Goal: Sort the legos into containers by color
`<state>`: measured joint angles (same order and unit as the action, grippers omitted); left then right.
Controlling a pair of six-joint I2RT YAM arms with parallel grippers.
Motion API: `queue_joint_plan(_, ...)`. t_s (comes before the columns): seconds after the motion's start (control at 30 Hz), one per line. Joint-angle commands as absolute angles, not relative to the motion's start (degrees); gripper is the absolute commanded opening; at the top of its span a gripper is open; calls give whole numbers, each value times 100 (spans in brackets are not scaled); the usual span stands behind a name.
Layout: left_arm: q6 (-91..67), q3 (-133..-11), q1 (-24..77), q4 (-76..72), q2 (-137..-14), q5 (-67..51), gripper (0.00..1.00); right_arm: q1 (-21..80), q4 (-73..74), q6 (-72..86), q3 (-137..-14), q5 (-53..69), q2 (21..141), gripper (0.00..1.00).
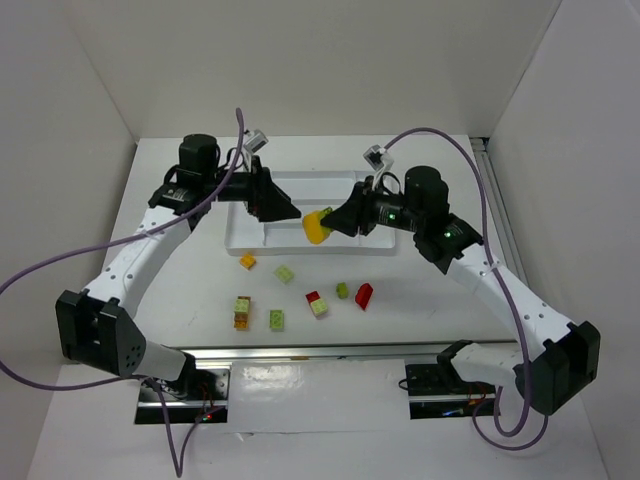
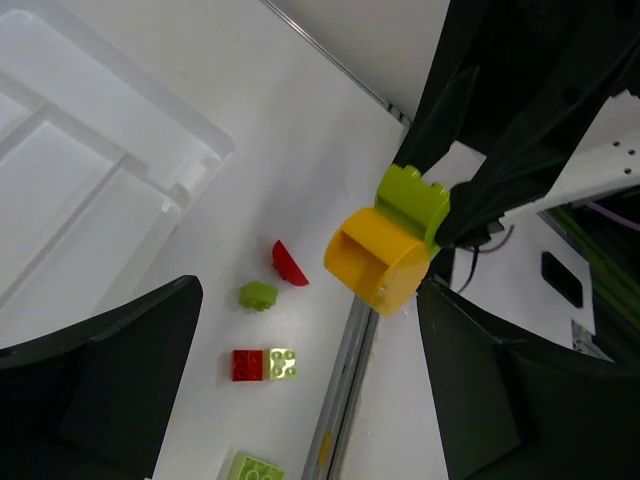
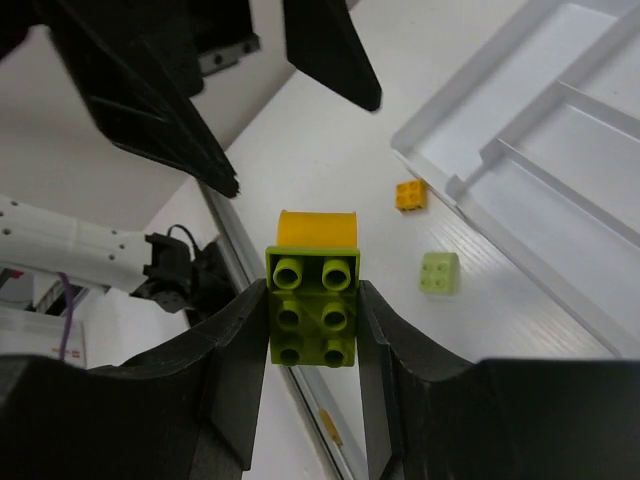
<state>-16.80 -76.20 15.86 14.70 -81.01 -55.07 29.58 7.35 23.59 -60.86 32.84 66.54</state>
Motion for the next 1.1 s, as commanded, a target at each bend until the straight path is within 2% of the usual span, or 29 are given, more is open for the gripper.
queue_joint_plan(0.0, -1652, -7287, 1494, 915, -7919, -6766, 100, 2927, -307, 2689, -6162, 3937, 6653, 16)
queue_joint_plan(0.23, -1784, -6847, 1441, 475, -7656, -7233, 100, 2875, -931, 3084, -6056, 4429, 6758, 16)
queue_joint_plan(0.4, -2425, -6566, 1441, -438, -7532, -7734, 100, 2874, -1053, 3163, -6117, 4710, 7066, 16)
queue_joint_plan(0.6, -2435, -6626, 1494, -423, -7585, -7787, 100, 2874, -1371, 3392, -5977, 4886, 7189, 16)
queue_joint_plan(0.77, -2364, -6680, 1617, -360, -7769, -7717, 95, 2874, -1389, 3393, -6037, 4939, 7347, 16)
queue_joint_plan(0.83, -2364, -6680, 1669, -360, -7770, -7717, 88, 2874, -1389, 3393, -6038, 4939, 7348, 16)
queue_joint_plan(0.97, -2364, -6732, 1802, -360, -7884, -7612, 90, 2874, -1389, 3393, -6091, 5053, 7453, 16)
queue_joint_plan(1.07, -2303, -6732, 1854, -308, -8024, -7611, 82, 2874, -1389, 3340, -6152, 5054, 7453, 16)
